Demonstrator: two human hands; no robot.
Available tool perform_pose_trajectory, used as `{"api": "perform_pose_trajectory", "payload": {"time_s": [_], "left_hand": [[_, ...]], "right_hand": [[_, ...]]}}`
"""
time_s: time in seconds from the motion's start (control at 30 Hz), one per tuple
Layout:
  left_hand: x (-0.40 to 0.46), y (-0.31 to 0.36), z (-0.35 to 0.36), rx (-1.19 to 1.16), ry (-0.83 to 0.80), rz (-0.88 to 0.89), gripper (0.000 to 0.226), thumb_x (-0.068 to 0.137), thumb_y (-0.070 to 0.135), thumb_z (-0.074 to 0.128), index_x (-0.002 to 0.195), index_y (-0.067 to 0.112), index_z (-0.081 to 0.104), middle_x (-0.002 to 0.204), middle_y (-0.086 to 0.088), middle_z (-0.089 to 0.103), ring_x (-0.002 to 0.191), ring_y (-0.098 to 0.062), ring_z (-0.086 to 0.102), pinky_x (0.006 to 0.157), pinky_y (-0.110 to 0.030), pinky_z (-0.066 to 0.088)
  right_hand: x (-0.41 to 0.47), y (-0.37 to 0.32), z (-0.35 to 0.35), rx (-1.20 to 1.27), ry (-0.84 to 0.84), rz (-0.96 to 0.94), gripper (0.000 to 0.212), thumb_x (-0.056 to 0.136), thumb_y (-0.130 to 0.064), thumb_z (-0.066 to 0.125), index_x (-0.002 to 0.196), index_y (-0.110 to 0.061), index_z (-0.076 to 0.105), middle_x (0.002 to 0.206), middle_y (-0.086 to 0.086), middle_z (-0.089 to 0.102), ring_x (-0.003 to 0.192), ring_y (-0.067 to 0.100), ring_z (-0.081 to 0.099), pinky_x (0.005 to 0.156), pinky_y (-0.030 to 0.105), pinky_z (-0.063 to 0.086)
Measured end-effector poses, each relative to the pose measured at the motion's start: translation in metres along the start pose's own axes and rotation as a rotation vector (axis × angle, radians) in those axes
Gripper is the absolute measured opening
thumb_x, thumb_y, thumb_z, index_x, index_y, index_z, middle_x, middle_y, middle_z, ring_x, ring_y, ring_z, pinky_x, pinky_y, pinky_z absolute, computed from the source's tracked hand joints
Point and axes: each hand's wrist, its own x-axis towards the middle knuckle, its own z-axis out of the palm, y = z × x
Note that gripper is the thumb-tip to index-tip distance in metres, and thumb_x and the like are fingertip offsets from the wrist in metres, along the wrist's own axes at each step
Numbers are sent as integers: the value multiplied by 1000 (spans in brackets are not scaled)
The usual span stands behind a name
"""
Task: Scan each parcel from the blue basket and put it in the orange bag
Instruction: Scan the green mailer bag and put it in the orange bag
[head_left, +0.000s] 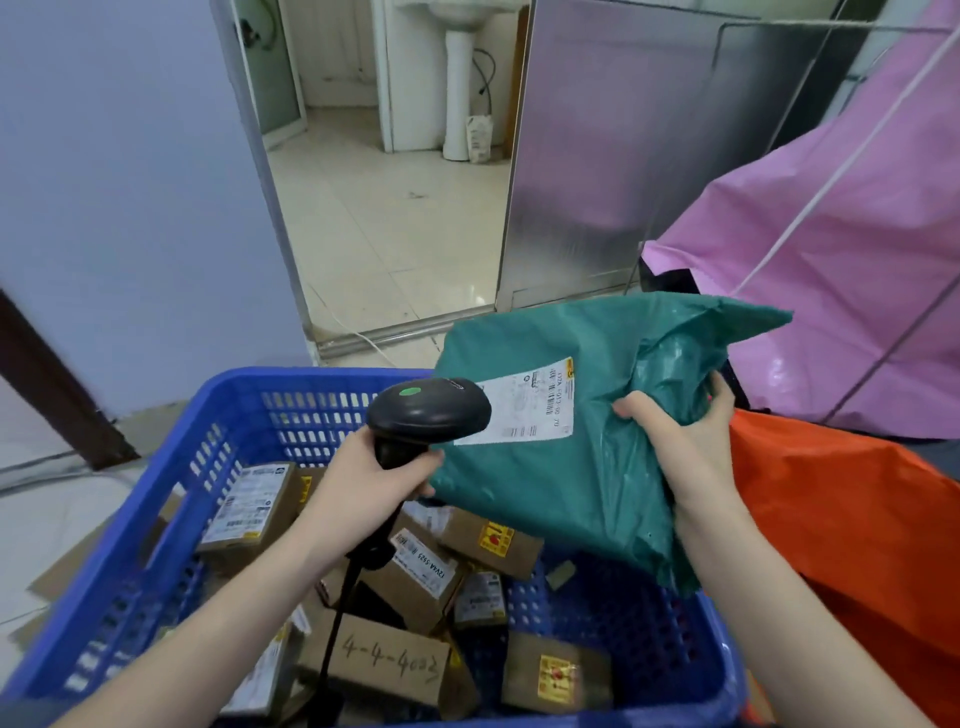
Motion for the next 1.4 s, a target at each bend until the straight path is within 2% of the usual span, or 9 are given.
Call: {"api": "perform_pose_trajectory", "payload": {"time_s": [0.13,0.3,0.43,0.53,0.8,1.0,1.17,1.33,1.4], "left_hand": [[2,-11,-9,66,5,15,11,81,20,72,90,22,66,56,1,66,57,-7,64,72,-36,53],[13,-5,-29,129,-68,242,37,70,25,83,103,33,68,90,17,73,88,4,66,73,-13,50],[22,-8,-39,138,-68,333,47,54,43,77,100,35,65,100,23,69,92,6,65,77,-9,49],[29,-12,-38,145,-54,320,43,56,38,79,98,36,66,99,24,69,92,6,65,77,-12,50],[28,-14,-37,350,-81,408,36,56,54,67,88,66,57,95,40,62,93,13,60,76,-13,47],[30,-19,-37,318,-22,376,37,50,53,65,85,50,57,83,44,61,85,18,59,73,-12,46],[31,-20,-39,313,-23,388,41,51,54,65,91,48,58,86,29,66,88,13,61,70,-11,47],[30,-20,-37,350,-41,416,36,54,57,64,89,51,57,89,28,65,89,10,62,73,-20,50],[30,-20,-37,359,-37,426,35,56,56,63,90,53,55,85,34,63,88,14,60,73,-15,47]], "right_hand": [[-5,6,10,138,-43,13,98,47,-26,77,136,-38,36,123,-9,58,106,18,62,92,46,52],[0,1,16,137,-161,57,90,54,-17,72,135,-33,38,119,-2,61,100,21,65,75,35,55],[8,-2,23,61,-256,75,74,72,-3,73,132,-31,39,110,-4,61,91,18,65,62,28,50],[9,2,32,28,-318,95,72,70,-3,74,125,-34,40,114,-3,62,93,20,66,64,29,51],[6,4,43,8,-381,116,84,61,-10,78,133,-31,41,113,-3,65,89,20,70,71,35,57],[3,-2,40,33,-395,130,88,53,-16,76,132,-34,40,111,-2,65,83,18,71,59,29,54],[4,-2,36,27,-394,139,78,71,-6,75,134,-33,37,116,0,63,90,23,69,69,35,56],[5,-2,37,17,-399,135,80,71,-6,75,135,-33,36,118,0,62,91,23,69,69,34,56],[5,-3,37,15,-402,139,80,71,-7,75,134,-34,35,118,0,61,92,24,68,69,35,56]]}}
